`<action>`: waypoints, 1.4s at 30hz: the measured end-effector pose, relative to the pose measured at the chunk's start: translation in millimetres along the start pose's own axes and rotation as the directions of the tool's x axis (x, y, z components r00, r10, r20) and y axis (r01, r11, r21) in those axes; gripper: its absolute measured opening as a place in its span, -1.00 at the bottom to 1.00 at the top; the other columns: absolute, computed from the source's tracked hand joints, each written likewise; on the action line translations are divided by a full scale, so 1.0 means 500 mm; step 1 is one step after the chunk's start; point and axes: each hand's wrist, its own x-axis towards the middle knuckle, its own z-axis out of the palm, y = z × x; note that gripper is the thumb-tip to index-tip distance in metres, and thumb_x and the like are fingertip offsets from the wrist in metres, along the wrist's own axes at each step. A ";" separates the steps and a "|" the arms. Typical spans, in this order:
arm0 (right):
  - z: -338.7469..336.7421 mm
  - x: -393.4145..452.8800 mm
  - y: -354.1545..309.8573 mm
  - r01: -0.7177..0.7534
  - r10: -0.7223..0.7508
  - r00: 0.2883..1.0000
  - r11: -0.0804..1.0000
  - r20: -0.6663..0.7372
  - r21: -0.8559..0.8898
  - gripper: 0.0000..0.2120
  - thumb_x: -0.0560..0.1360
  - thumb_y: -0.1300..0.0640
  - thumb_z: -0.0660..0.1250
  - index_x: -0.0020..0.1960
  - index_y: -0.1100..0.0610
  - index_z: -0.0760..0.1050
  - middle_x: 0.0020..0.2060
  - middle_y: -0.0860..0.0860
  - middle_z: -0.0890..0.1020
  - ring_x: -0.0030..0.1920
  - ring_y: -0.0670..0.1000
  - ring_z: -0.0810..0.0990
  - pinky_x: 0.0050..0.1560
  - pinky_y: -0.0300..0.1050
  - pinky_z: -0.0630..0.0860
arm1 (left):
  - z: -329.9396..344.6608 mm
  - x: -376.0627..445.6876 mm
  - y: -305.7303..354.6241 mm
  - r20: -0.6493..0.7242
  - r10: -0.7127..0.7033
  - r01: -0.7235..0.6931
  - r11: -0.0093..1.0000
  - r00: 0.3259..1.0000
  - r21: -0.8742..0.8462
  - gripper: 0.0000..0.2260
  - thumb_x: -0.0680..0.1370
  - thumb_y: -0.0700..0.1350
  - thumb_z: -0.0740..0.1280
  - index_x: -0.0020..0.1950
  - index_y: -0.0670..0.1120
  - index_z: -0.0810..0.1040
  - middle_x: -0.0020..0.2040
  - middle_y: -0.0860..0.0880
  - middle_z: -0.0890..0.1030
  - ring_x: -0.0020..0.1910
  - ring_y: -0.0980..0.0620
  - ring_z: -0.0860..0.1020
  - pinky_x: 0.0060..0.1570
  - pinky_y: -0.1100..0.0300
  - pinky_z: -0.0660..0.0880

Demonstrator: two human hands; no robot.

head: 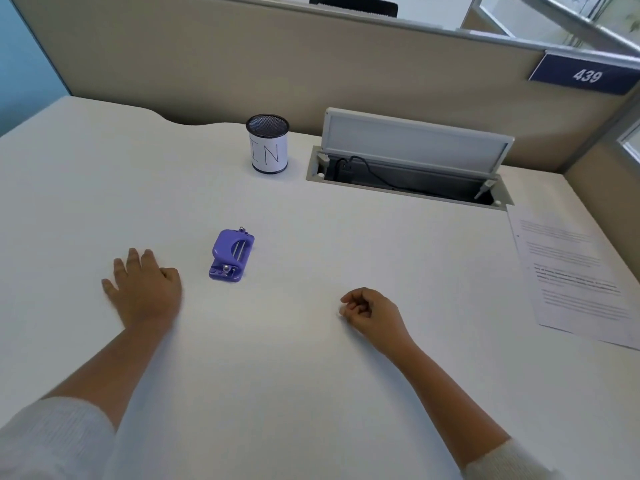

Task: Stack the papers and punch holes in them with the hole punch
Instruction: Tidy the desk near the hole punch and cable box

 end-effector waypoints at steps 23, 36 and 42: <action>-0.021 0.061 -0.001 -0.141 0.178 0.976 0.956 -0.126 0.259 -0.87 0.52 0.22 0.21 -0.10 0.08 0.51 -0.39 0.03 0.59 -0.49 -0.08 0.55 -0.45 -0.22 0.51 | 0.001 0.001 0.000 -0.005 0.009 -0.009 1.000 1.000 0.006 -0.59 0.54 -0.20 0.12 0.37 -0.29 0.32 0.45 -0.29 0.29 0.46 -0.31 0.17 0.38 -0.31 0.05; 0.005 0.041 -0.001 -0.016 0.014 0.999 0.996 -0.032 -0.088 -0.88 0.37 0.14 0.47 -0.23 -0.06 0.57 -0.24 -0.07 0.60 -0.37 -0.24 0.49 -0.30 -0.56 0.39 | 0.007 0.007 -0.006 -0.010 0.008 -0.008 1.000 1.000 0.015 -0.60 0.53 -0.20 0.13 0.36 -0.29 0.32 0.44 -0.30 0.30 0.45 -0.31 0.19 0.37 -0.32 0.07; 0.004 0.040 -0.003 0.037 -0.040 0.999 0.977 -0.011 -0.212 -0.87 0.39 0.13 0.44 -0.27 -0.04 0.55 -0.25 -0.11 0.56 -0.32 -0.18 0.47 -0.30 -0.53 0.39 | 0.008 0.003 -0.005 -0.009 0.006 -0.006 1.000 1.000 0.006 -0.59 0.54 -0.20 0.12 0.37 -0.28 0.31 0.45 -0.29 0.29 0.46 -0.31 0.18 0.38 -0.32 0.06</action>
